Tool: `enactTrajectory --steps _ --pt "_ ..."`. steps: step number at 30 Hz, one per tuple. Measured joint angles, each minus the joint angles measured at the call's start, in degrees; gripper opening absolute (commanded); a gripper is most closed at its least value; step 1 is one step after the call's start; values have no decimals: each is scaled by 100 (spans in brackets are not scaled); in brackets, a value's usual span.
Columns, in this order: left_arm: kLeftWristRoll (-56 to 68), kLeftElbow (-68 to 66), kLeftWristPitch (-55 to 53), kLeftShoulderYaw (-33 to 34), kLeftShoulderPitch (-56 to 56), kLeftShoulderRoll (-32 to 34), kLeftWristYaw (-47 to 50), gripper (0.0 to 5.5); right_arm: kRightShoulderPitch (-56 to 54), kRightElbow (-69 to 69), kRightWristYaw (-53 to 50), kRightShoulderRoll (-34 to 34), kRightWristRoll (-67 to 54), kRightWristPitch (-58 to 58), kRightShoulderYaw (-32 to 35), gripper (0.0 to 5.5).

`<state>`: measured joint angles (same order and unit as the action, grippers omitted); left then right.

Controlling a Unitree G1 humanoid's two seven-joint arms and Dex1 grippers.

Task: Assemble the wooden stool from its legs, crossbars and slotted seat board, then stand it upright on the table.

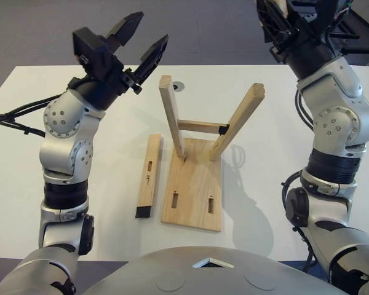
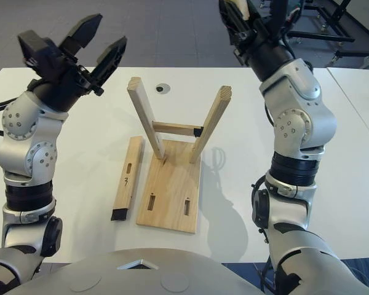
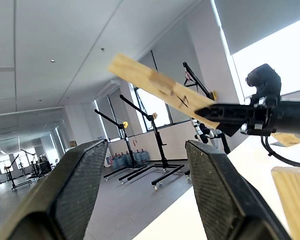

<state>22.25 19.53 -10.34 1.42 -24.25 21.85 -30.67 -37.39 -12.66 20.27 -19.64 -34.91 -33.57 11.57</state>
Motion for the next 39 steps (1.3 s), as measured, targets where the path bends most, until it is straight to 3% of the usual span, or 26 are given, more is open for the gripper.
enactTrajectory --steps 16,39 --pt "-657 180 -179 -157 -356 105 155 285 7 -307 163 -212 1026 383 -745 113" --pt "-711 194 -211 -46 -441 224 143 285 114 -190 411 -223 1326 500 -720 113"
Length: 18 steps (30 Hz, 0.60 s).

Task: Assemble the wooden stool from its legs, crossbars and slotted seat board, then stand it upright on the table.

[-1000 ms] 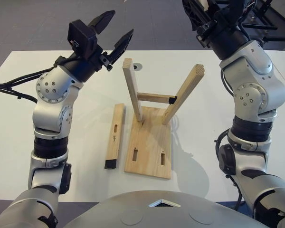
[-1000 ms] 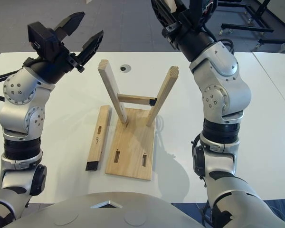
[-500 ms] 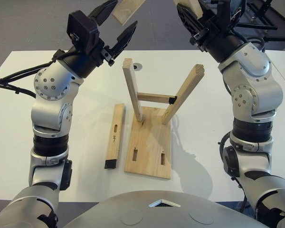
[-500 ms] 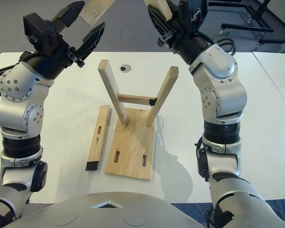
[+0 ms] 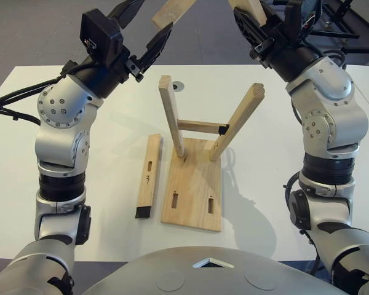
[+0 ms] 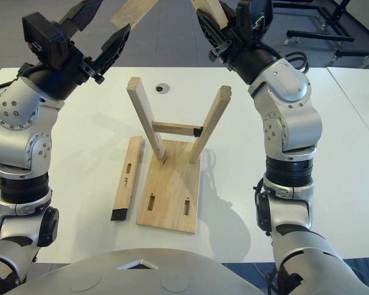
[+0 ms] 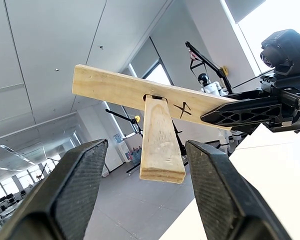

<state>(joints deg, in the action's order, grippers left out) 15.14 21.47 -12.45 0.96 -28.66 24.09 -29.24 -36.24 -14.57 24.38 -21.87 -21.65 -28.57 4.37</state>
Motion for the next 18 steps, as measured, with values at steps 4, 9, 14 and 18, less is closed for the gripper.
enactTrajectory --steps 4,9,14,18 --pt "4 -50 34 0 -2 0 1 285 0 -53 -17 29 -98 -37 -2 113" --pt "64 -45 53 42 -80 -13 4 285 0 -84 -5 8 -105 -92 -35 113" --pt "80 -45 54 101 -82 -12 9 285 0 -85 29 -7 -83 -93 -51 113" --pt "53 -50 54 113 -82 -3 0 285 0 -84 25 0 -88 -100 -33 113"
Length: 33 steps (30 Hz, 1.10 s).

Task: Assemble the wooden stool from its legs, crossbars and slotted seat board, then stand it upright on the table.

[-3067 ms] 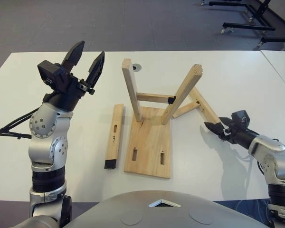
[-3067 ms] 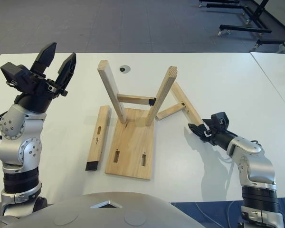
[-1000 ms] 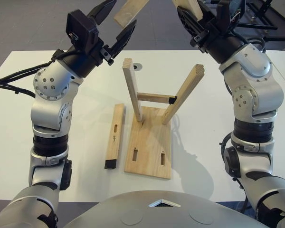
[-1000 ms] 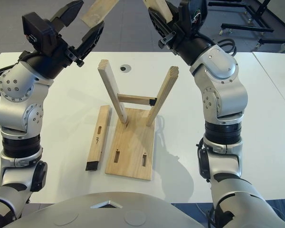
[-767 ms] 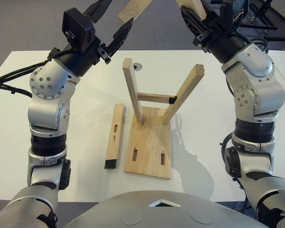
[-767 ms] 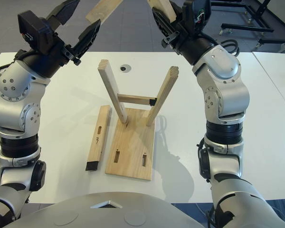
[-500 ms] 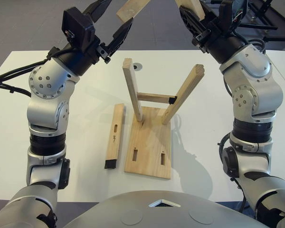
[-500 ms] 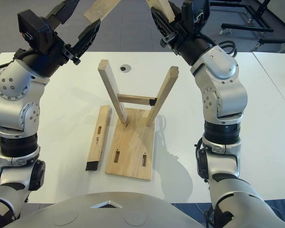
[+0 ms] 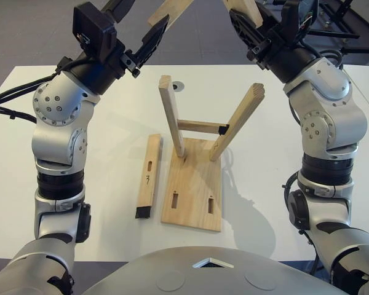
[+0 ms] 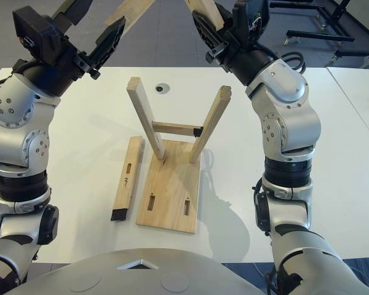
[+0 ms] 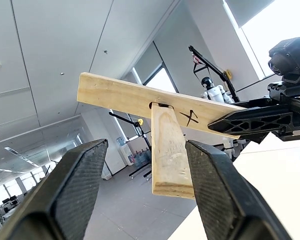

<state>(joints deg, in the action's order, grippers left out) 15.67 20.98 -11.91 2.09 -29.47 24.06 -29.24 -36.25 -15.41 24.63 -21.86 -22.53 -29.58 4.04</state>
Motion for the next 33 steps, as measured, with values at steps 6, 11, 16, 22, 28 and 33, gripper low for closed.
enactTrajectory --steps 6,11,16,22,28,33 --pt "8 62 -67 -192 6 7 -162 285 -2 0 -62 46 -32 -22 39 113" --pt "8 75 -73 -236 6 6 -187 285 -2 0 -62 122 -25 -22 0 112" --pt "-14 62 -69 -232 6 0 -163 285 0 -60 -34 62 -22 -22 1 112" --pt "-220 -49 -15 -229 6 2 -126 285 39 -90 11 16 -21 -22 2 112" --pt "-247 -96 -13 -223 6 2 -128 285 86 -108 14 13 -11 -22 -3 112" --pt "-243 -106 -13 -166 6 2 -141 285 112 -114 59 -10 4 -18 -5 112"
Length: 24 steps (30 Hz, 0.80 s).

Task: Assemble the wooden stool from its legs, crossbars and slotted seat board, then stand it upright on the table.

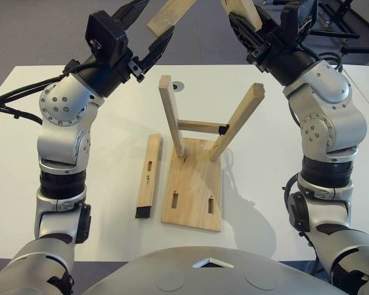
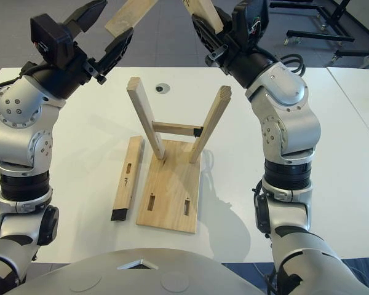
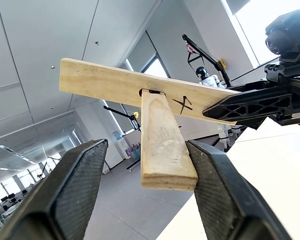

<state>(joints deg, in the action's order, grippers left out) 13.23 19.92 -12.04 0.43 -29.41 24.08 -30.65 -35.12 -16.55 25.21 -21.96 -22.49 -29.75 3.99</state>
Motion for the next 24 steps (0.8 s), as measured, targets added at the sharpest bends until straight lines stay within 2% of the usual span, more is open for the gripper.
enactTrajectory --steps 24 --pt "-1 -69 27 -1 10 0 -53 285 23 62 211 -251 9 124 4 112"
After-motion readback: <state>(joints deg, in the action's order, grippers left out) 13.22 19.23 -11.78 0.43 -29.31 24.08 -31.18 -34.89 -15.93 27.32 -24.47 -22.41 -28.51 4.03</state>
